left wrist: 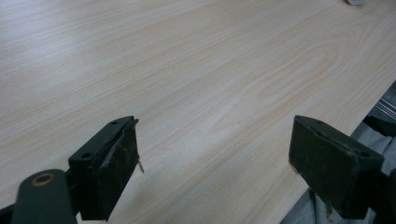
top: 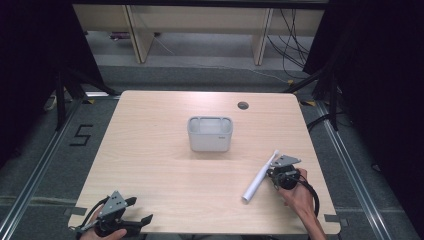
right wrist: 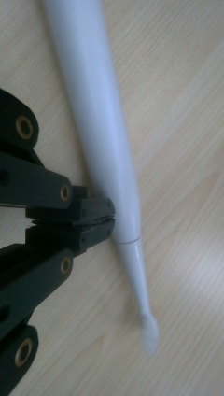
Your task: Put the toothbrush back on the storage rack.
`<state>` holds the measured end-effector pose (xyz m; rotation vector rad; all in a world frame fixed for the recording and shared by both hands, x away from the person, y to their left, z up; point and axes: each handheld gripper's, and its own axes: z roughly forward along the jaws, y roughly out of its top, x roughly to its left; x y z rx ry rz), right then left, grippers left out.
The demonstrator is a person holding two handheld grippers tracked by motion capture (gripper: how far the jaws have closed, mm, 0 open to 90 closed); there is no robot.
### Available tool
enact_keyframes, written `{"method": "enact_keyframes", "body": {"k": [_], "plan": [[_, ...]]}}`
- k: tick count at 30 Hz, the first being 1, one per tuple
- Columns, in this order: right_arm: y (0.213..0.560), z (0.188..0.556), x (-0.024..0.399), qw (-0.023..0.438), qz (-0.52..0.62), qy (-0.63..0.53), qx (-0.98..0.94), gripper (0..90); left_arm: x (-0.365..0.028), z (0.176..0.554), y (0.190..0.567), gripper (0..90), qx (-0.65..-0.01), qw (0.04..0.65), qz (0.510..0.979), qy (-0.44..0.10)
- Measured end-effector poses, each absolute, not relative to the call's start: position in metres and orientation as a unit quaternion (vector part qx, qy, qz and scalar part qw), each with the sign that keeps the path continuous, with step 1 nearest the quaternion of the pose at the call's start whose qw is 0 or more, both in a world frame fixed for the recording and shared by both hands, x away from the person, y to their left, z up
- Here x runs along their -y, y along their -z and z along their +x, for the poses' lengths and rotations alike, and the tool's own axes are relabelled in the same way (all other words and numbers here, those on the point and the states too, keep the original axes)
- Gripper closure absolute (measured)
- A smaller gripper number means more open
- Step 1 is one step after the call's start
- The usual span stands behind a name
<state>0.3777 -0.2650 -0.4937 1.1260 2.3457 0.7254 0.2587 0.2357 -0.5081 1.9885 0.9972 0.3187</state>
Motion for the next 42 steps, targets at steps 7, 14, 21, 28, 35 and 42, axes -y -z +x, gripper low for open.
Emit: {"method": "enact_keyframes", "body": {"k": [7,14,21,28,35,42], "plan": [[0.490,0.383,0.257,0.215,0.422,-0.262,-0.841,84.7,-0.235,0.259,0.508,15.1,-0.402,0.436,0.795,-0.129],[0.485,0.384,0.263,0.215,0.440,-0.265,-0.830,73.6,-0.235,0.259,0.509,15.1,-0.402,0.439,0.793,-0.129],[0.468,0.380,0.260,0.196,0.466,-0.281,-0.816,51.7,-0.235,0.259,0.508,15.1,-0.403,0.435,0.795,-0.128],[0.462,0.377,0.245,0.172,0.485,-0.271,-0.814,35.4,-0.235,0.258,0.508,15.1,-0.402,0.440,0.793,-0.128],[0.466,0.374,0.232,0.144,0.477,-0.243,-0.832,29.9,-0.235,0.258,0.508,15.1,-0.403,0.442,0.791,-0.127],[0.468,0.373,0.227,0.140,0.471,-0.237,-0.838,26.1,-0.235,0.259,0.508,15.1,-0.400,0.438,0.795,-0.127]]}}
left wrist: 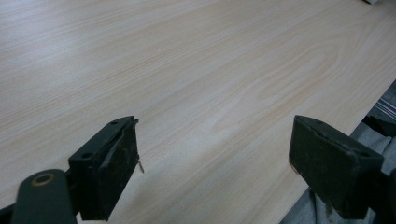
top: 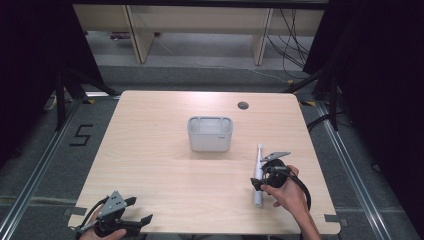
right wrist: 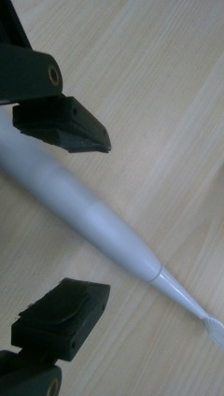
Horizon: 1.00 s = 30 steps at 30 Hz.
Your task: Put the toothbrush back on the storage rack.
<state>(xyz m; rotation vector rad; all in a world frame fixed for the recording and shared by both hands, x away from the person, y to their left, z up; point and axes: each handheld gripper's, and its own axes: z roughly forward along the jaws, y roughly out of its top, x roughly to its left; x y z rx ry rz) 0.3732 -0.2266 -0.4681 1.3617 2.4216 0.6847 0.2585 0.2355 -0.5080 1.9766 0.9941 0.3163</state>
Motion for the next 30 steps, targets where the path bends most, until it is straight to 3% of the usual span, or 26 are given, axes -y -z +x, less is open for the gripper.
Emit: {"method": "enact_keyframes", "body": {"k": [8,30], "plan": [[0.473,0.375,0.223,0.139,0.460,-0.229,-0.846,26.4,-0.235,0.258,0.508,15.0,-0.402,0.442,0.792,-0.127],[0.479,0.384,0.226,0.114,0.458,-0.200,-0.859,45.0,-0.236,0.259,0.508,15.0,-0.399,0.433,0.798,-0.126]]}}
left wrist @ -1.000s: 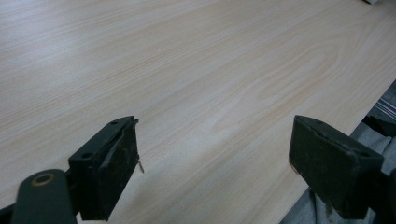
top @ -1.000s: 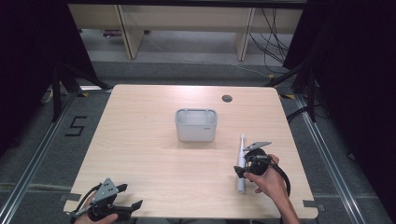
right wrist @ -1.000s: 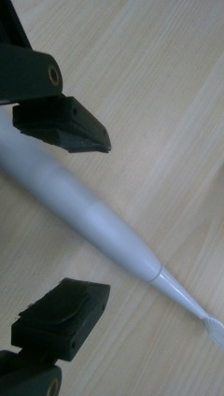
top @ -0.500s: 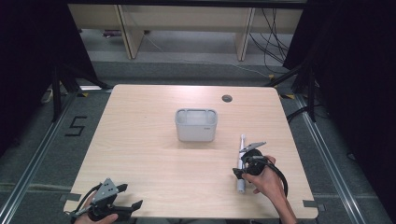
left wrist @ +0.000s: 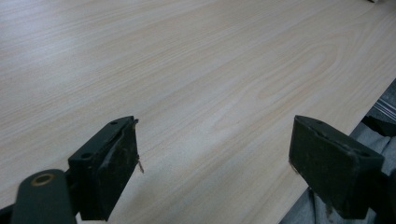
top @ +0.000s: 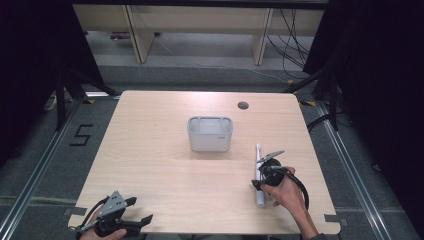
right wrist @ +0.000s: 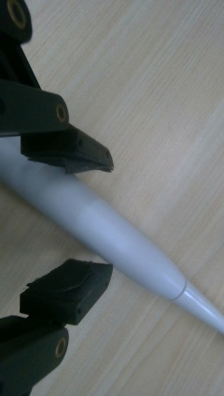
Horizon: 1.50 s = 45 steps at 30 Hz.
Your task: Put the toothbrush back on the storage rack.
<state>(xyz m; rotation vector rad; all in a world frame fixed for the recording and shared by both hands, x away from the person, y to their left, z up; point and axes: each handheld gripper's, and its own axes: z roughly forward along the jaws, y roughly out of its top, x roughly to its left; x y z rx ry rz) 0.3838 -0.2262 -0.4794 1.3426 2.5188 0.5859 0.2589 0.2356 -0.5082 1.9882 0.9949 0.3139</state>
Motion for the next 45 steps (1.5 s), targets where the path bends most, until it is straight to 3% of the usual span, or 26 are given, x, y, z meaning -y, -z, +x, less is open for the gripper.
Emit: {"method": "enact_keyframes", "body": {"k": [20,45], "plan": [[0.476,0.410,0.240,0.063,0.454,-0.112,-0.882,65.3,-0.234,0.259,0.508,15.0,-0.404,0.434,0.795,-0.126],[0.472,0.428,0.224,0.013,0.433,-0.021,-0.901,66.3,-0.233,0.259,0.509,15.0,-0.401,0.440,0.793,-0.127]]}}
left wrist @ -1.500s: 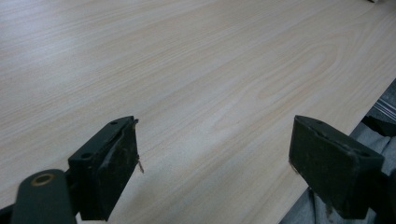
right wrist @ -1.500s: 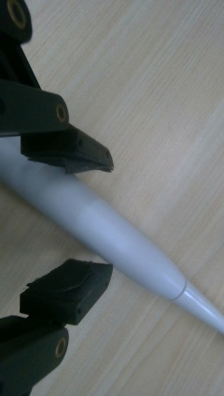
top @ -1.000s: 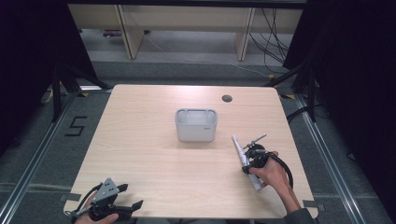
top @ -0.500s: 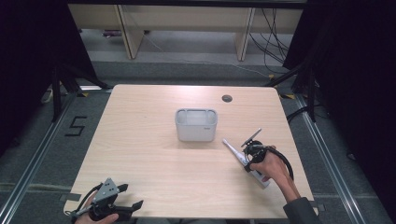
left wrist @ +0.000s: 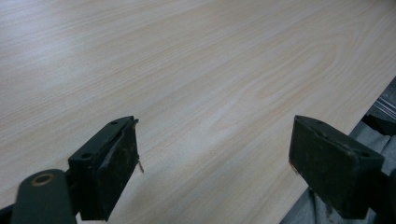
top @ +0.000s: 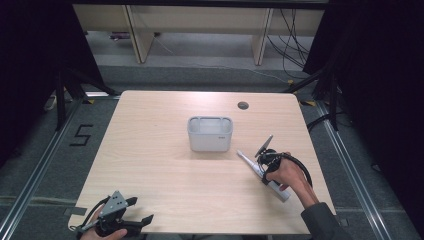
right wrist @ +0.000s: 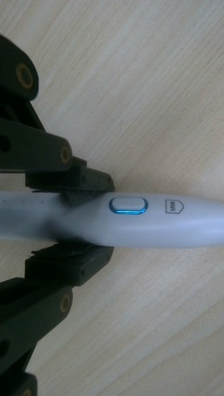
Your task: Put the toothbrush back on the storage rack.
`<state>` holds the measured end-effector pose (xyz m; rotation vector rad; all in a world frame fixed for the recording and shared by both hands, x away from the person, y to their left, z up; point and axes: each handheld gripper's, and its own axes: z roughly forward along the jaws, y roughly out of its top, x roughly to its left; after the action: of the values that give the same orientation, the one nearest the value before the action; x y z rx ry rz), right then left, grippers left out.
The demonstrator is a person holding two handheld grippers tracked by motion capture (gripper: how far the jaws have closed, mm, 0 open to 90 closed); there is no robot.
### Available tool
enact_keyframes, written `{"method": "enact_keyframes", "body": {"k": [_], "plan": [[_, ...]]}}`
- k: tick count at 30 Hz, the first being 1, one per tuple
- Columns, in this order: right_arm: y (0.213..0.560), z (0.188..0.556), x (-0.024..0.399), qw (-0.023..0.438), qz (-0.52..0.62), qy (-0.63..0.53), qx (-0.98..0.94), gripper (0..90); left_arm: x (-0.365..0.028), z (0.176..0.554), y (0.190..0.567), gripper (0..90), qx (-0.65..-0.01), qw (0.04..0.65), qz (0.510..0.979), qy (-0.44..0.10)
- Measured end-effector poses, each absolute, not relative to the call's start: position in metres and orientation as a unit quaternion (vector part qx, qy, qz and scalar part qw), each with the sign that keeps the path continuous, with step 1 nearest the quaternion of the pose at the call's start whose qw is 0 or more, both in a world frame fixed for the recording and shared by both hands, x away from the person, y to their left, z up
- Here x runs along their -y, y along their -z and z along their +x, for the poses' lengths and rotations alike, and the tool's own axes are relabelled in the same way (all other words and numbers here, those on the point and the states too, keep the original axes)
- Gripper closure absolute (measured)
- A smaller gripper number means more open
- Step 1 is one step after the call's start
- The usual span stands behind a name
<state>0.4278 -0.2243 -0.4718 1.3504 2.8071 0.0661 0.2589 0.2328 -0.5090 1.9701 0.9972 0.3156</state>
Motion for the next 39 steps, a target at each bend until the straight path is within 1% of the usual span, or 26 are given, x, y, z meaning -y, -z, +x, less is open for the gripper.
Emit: {"method": "enact_keyframes", "body": {"k": [9,10,12,15,17,18,19,20,21,22,30,33,36,39], "plan": [[0.471,0.430,0.220,0.007,0.421,0.002,-0.907,66.4,-0.234,0.259,0.508,15.0,-0.401,0.432,0.798,-0.127],[0.473,0.432,0.223,0.007,0.406,-0.004,-0.914,66.5,-0.234,0.259,0.508,15.0,-0.401,0.435,0.796,-0.126],[0.471,0.430,0.222,0.003,0.428,0.000,-0.904,66.5,-0.234,0.259,0.509,15.0,-0.402,0.438,0.794,-0.124],[0.472,0.430,0.226,0.006,0.419,-0.007,-0.908,66.5,-0.235,0.260,0.508,15.0,-0.398,0.432,0.799,-0.130],[0.468,0.430,0.230,0.009,0.410,-0.019,-0.912,66.5,-0.235,0.260,0.508,15.0,-0.400,0.435,0.797,-0.126],[0.460,0.427,0.231,0.008,0.431,-0.033,-0.902,66.5,-0.233,0.260,0.509,15.0,-0.401,0.439,0.794,-0.124],[0.460,0.427,0.231,0.008,0.431,-0.033,-0.902,66.5,-0.233,0.260,0.509,15.0,-0.401,0.439,0.794,-0.124],[0.454,0.426,0.237,0.016,0.421,-0.056,-0.905,66.6,-0.234,0.259,0.508,15.0,-0.402,0.433,0.797,-0.127],[0.451,0.426,0.238,0.015,0.423,-0.063,-0.904,66.5,-0.234,0.259,0.508,15.0,-0.402,0.433,0.797,-0.127],[0.448,0.426,0.241,0.026,0.417,-0.078,-0.905,66.6,-0.233,0.259,0.509,15.0,-0.402,0.439,0.794,-0.124],[0.425,0.423,0.259,0.045,0.431,-0.138,-0.891,66.7,-0.233,0.259,0.508,15.0,-0.403,0.436,0.795,-0.124],[0.420,0.422,0.261,0.040,0.438,-0.150,-0.885,66.7,-0.233,0.260,0.509,15.0,-0.402,0.439,0.794,-0.124],[0.410,0.422,0.268,0.054,0.434,-0.193,-0.879,66.7,-0.233,0.260,0.509,15.0,-0.402,0.438,0.794,-0.124],[0.401,0.421,0.271,0.056,0.447,-0.225,-0.864,66.7,-0.233,0.259,0.509,15.0,-0.402,0.438,0.794,-0.125]]}}
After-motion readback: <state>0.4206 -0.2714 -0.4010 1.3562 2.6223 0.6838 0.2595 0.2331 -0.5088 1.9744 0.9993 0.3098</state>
